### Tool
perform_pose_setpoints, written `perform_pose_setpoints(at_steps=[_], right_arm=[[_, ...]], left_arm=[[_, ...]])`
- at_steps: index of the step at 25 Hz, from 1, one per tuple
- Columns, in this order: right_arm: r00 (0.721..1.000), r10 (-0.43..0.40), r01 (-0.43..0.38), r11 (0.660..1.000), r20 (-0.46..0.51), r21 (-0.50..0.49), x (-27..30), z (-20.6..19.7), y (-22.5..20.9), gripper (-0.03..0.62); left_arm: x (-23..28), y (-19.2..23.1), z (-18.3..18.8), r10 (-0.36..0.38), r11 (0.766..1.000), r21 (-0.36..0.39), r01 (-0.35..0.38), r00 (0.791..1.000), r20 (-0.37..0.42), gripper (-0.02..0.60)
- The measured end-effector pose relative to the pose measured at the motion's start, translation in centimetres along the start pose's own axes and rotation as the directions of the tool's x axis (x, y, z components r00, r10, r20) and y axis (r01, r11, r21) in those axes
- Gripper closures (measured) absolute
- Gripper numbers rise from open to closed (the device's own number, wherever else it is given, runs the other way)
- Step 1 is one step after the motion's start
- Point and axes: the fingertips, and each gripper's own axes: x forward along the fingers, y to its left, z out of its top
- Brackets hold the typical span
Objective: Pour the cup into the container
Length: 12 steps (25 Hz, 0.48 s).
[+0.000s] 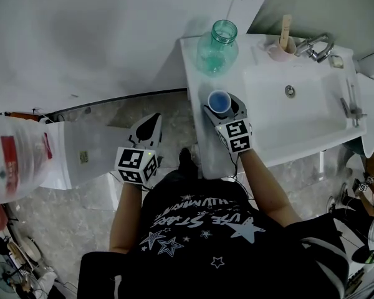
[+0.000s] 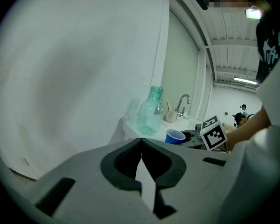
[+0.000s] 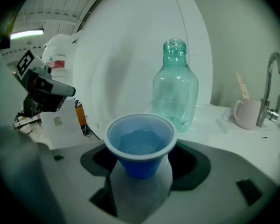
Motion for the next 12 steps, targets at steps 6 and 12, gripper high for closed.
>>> perform_pose_setpoints(at_steps=[6,12], right_arm=[[1.0,0.009,-0.009,1.0,0.003,0.014,-0.1,0.0,0.1,0.31],[1.0,0.002,-0.002,1.0,0.012,0.001,-0.2,0.1,0.0,0.332]], left_arm=[[0.7,0.5,0.3,-0.01,1.0,-0.002,0.01,1.0,-0.005,0.569],[1.3,0.4,0.6,-0.028,1.0,0.004,0.028,1.0,-0.002,0.569]])
